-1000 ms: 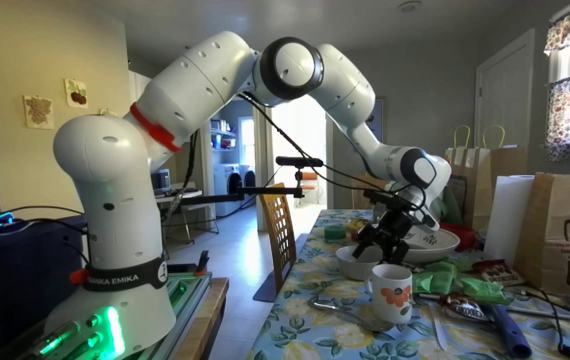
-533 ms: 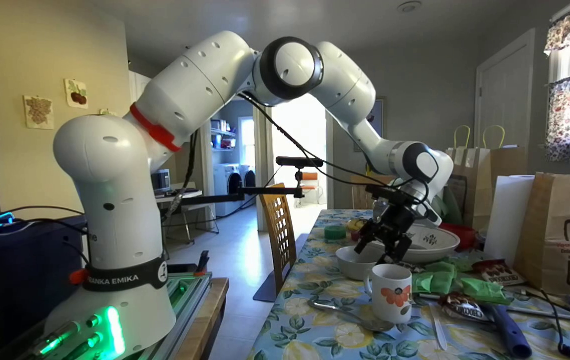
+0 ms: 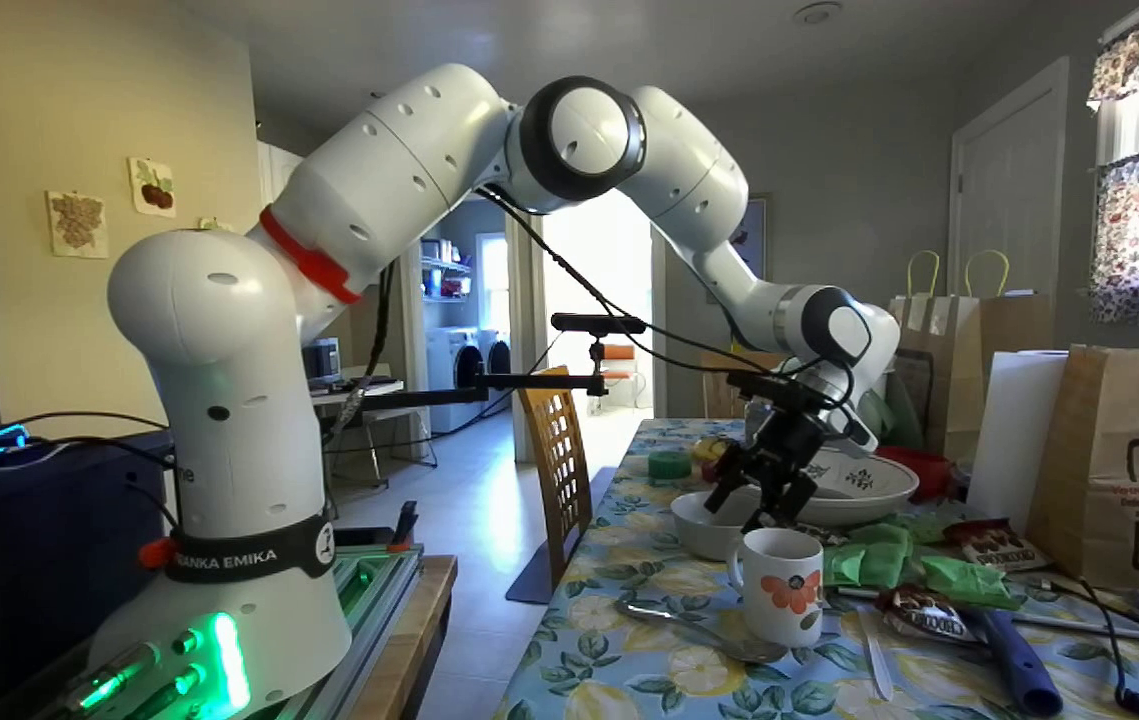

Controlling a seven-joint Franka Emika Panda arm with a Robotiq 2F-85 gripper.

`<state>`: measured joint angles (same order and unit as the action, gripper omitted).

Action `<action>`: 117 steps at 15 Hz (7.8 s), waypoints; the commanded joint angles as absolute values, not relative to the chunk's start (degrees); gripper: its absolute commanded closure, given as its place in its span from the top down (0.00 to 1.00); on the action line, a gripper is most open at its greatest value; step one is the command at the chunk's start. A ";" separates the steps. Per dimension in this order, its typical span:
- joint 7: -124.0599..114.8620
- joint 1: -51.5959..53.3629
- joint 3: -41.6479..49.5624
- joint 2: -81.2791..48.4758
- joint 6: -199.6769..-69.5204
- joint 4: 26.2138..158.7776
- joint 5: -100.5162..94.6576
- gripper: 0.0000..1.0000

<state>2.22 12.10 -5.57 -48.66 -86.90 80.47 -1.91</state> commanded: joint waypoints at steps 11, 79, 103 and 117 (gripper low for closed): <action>4.84 12.55 -5.81 -49.09 -87.43 82.21 -7.68 0.76; 0.90 14.37 -13.25 -24.24 -100.06 90.03 11.25 0.03; 21.86 11.36 -15.48 -4.64 -138.23 123.57 27.88 0.03; 40.09 10.89 -17.90 -8.80 -153.98 127.56 43.66 0.03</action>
<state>36.14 11.73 -16.61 -8.94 -150.98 126.38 40.91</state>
